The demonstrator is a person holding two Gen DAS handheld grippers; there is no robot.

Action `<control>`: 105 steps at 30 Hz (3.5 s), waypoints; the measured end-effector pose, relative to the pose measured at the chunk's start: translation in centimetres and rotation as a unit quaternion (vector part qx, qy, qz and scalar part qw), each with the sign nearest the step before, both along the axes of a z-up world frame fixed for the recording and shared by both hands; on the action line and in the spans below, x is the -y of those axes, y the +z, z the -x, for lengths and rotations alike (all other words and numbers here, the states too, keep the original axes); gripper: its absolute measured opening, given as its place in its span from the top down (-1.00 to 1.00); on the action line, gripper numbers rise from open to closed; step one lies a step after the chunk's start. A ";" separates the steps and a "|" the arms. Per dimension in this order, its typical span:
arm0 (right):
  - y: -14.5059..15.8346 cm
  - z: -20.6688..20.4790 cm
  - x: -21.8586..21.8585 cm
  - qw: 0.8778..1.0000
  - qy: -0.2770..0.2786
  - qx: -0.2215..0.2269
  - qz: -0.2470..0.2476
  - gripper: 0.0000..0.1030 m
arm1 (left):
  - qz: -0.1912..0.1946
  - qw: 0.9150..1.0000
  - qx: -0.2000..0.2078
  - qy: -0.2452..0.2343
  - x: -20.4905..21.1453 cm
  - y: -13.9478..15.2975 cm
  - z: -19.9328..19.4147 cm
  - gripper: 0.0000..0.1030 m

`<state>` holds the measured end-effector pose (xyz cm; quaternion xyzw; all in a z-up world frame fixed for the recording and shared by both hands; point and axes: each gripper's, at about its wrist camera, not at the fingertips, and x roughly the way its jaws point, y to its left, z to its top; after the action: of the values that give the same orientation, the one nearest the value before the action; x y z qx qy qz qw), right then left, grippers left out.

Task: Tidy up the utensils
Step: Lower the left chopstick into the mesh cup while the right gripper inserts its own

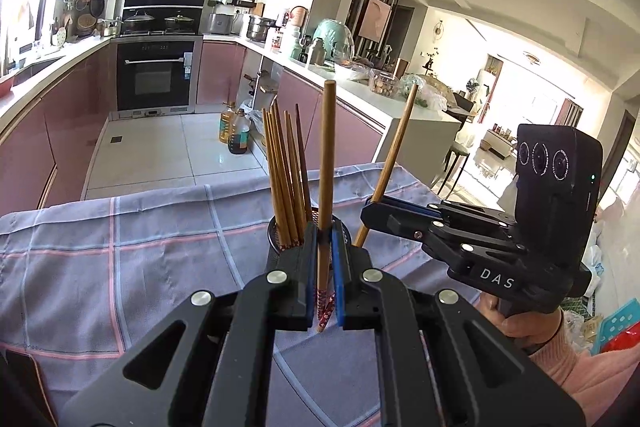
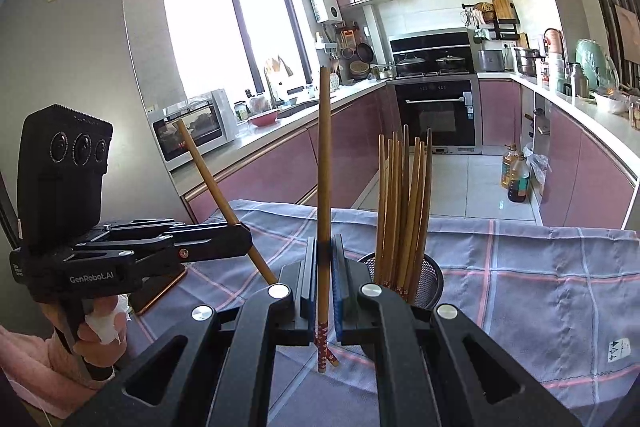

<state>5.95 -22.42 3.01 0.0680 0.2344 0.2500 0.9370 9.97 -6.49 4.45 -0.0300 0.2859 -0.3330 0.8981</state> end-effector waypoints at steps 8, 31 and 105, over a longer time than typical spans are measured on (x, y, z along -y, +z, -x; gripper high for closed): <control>1.0 -0.3 0.3 1.000 -0.002 0.015 0.002 0.89 | 0.000 1.000 0.021 -0.003 0.6 1.5 0.1 0.85; 2.3 -1.3 0.9 0.999 -0.013 0.032 0.009 0.89 | -0.001 0.999 0.053 0.010 1.3 2.9 0.1 0.85; 0.7 -5.1 1.4 0.998 -0.058 0.003 0.010 0.89 | -0.015 0.999 0.021 0.019 2.0 3.1 -2.5 0.85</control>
<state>11.06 -23.83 3.66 0.0710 0.2299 0.1931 0.9512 12.46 -8.53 7.55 -0.0152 0.2716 -0.3119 0.9103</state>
